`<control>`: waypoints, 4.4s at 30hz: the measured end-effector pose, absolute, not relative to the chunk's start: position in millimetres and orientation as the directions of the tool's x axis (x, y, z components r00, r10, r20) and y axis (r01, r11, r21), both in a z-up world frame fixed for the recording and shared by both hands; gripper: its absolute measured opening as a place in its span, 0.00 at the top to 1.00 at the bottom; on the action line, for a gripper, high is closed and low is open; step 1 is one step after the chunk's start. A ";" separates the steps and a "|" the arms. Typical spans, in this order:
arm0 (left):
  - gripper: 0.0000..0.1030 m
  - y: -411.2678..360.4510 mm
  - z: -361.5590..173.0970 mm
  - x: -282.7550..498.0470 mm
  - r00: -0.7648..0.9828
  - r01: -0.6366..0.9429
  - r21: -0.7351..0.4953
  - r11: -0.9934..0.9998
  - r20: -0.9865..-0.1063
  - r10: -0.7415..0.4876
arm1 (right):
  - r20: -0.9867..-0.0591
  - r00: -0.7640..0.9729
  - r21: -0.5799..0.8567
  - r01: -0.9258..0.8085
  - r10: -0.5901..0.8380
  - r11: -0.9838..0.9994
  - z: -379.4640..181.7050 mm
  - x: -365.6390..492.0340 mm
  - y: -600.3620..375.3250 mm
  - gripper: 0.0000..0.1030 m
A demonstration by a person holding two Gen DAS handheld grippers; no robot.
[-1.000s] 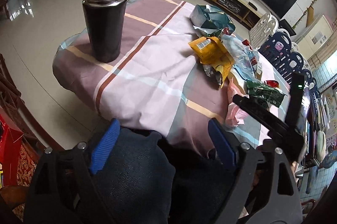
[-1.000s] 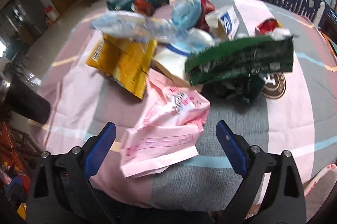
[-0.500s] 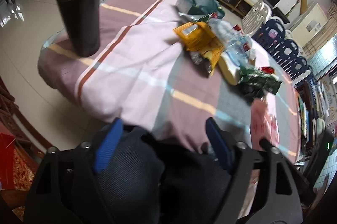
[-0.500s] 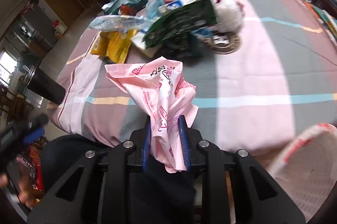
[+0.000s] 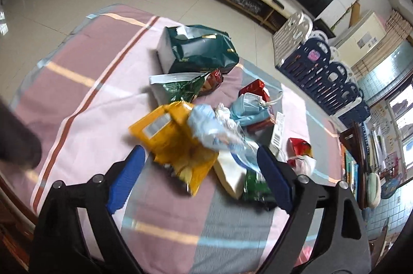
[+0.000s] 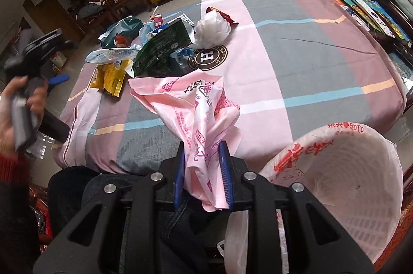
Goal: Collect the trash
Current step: 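Grasp the clear plastic bag with the left tool while the right tool holds the pink bag, then carry both bags over the wastebasket and open both tools to drop them, then grasp the yellow snack bag with the left tool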
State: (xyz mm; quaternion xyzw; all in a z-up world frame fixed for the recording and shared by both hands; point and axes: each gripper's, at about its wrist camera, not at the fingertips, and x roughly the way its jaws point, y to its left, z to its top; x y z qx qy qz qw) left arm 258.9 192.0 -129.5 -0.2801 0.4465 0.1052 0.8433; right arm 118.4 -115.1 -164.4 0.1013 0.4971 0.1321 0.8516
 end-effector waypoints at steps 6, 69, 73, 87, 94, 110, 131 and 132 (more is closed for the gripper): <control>0.68 192.8 -167.2 298.7 0.494 -0.486 -0.361 0.796 -0.865 -0.090 | -0.818 0.486 0.268 -0.148 0.306 0.952 -162.5 106.6 -123.0 0.74; 0.34 -158.5 -135.0 59.2 0.455 0.393 -0.279 0.876 -0.769 -0.449 | -0.776 0.628 0.037 0.130 -0.053 0.991 -105.3 8.6 -263.7 0.74; 0.32 -147.6 -124.3 59.8 0.522 0.350 -0.216 0.911 -0.763 -0.381 | -0.804 0.592 0.007 0.093 -0.050 0.996 -114.4 4.2 -259.6 0.71; 0.29 -101.5 -118.6 71.6 0.609 0.197 -0.155 0.968 -0.755 -0.244 | -0.817 0.577 0.049 0.079 -0.005 0.996 -118.0 5.9 -250.3 0.28; 0.29 8.0 -134.3 117.7 0.636 -0.105 -0.135 0.985 -0.771 -0.038 | -0.841 0.541 0.049 0.048 0.015 0.998 -131.9 23.2 -227.3 0.28; 0.29 148.0 -202.9 285.0 0.483 -0.317 -0.041 0.948 -0.867 0.124 | -0.871 0.474 0.133 -0.028 0.131 0.991 -150.3 81.1 -159.3 0.28; 0.90 141.1 -161.5 132.0 0.629 -0.379 -0.043 0.924 -0.744 0.224 | -0.803 0.510 0.245 -0.187 0.308 0.951 -161.2 202.4 -3.4 0.28; 0.90 138.6 -159.4 126.7 0.631 -0.373 -0.028 0.927 -0.741 0.231 | -0.803 0.511 0.243 -0.191 0.308 0.951 -162.5 211.9 4.9 0.28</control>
